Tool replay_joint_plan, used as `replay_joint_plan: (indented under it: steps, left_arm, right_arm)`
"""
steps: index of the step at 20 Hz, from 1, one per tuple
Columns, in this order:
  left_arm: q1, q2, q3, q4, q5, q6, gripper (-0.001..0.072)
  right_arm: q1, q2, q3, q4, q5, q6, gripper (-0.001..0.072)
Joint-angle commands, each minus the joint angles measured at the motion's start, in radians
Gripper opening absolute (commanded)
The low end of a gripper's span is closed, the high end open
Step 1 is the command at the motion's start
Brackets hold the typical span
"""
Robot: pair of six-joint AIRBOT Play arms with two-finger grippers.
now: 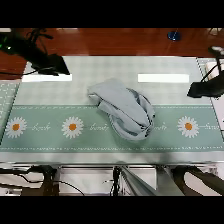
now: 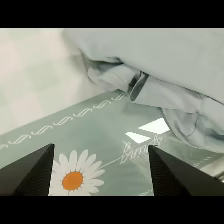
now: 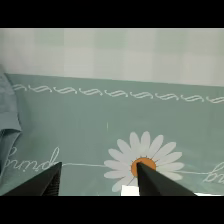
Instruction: Fold the shirts.
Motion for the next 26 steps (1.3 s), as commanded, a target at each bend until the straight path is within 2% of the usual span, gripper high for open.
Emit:
replay_joint_plan:
  steps: [1,3,5,9,18,23,25,26]
  left_arm:
    - [0.106,0.003,-0.135,-0.085,0.045,0.080,0.0720]
    - [0.106,-0.005,-0.255,-0.088,0.097,0.134,0.0720]
    - [0.106,-0.020,-0.366,-0.106,0.167,0.177,0.0720]
    - [0.100,-0.092,-0.424,-0.297,0.214,0.285,0.0720]
    - [-0.043,-0.238,-0.421,-0.320,0.362,0.289,0.0720]
    - [-0.127,-0.314,-0.328,-0.321,0.370,0.287,0.0720]
    - [-0.158,-0.343,-0.280,-0.320,0.368,0.257,0.0720]
    - [-0.172,-0.351,-0.262,-0.320,0.362,0.258,0.0651]
  right_arm:
    - [-0.001,0.000,-0.103,0.021,-0.005,-0.035,0.0552]
    - [-0.001,0.000,-0.139,0.023,-0.007,-0.046,0.0553]
    - [-0.001,0.000,-0.161,0.073,-0.029,-0.097,0.0601]
    - [-0.001,0.000,-0.166,0.214,-0.105,-0.132,0.0600]
    - [-0.001,0.000,-0.166,0.246,-0.151,-0.112,0.0600]
    - [-0.001,0.000,-0.166,0.250,-0.150,-0.101,0.0599]
    - [-0.001,0.000,-0.166,0.253,-0.150,-0.101,0.0591]
    - [-0.001,0.000,-0.166,0.253,-0.148,-0.101,0.0591]
